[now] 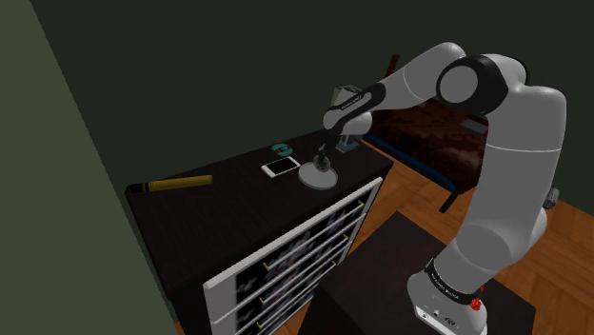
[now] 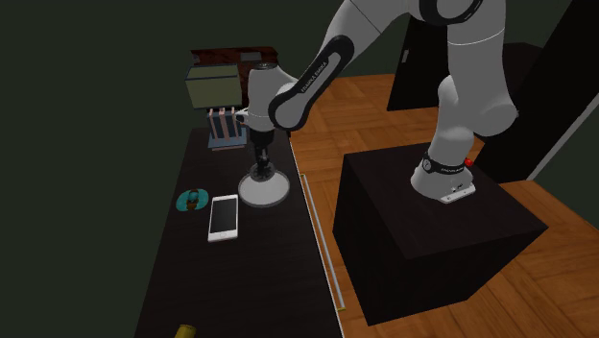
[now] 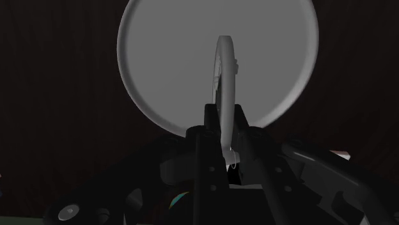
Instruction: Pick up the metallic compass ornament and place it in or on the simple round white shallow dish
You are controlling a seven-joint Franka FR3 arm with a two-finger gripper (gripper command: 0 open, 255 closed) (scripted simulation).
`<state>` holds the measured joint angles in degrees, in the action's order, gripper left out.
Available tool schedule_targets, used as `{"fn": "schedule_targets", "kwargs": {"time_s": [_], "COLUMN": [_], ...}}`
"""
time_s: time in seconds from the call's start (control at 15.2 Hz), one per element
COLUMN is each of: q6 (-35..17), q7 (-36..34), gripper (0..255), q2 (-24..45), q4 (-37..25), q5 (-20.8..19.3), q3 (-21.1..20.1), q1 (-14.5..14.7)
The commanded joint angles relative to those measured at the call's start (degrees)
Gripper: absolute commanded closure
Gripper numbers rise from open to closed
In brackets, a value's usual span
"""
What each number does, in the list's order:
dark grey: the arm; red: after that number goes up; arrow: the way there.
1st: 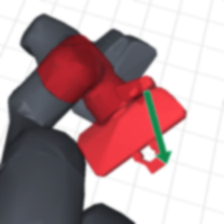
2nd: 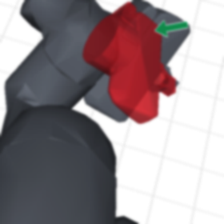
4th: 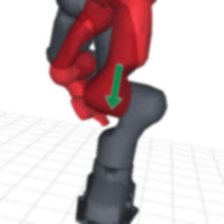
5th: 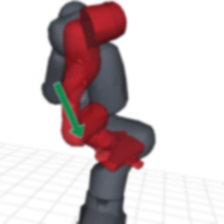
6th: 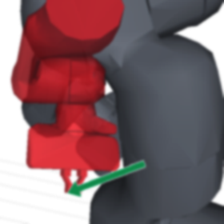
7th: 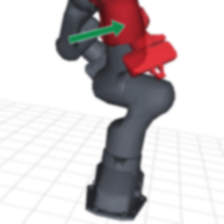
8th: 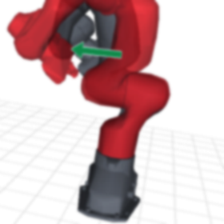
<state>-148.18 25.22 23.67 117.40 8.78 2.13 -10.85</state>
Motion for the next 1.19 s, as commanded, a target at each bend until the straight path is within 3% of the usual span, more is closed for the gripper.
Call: {"fn": "schedule_targets", "kwargs": {"time_s": [0.0,0.33,0.59,1.12], "q6": [0.0,0.0,5.3,5.3], "q7": [0.0,0.0,-0.7,-0.7], "gripper": [0,0,0,0], "q2": [0.0,0.0,-6.0,-6.0], "q4": [0.0,0.0,0.7,0.7], "q5": [0.0,0.0,-1.0,-1.0], "q3": [0.0,0.0,0.7,0.7], "q1": [0.0,0.0,0.1,0.1]}}
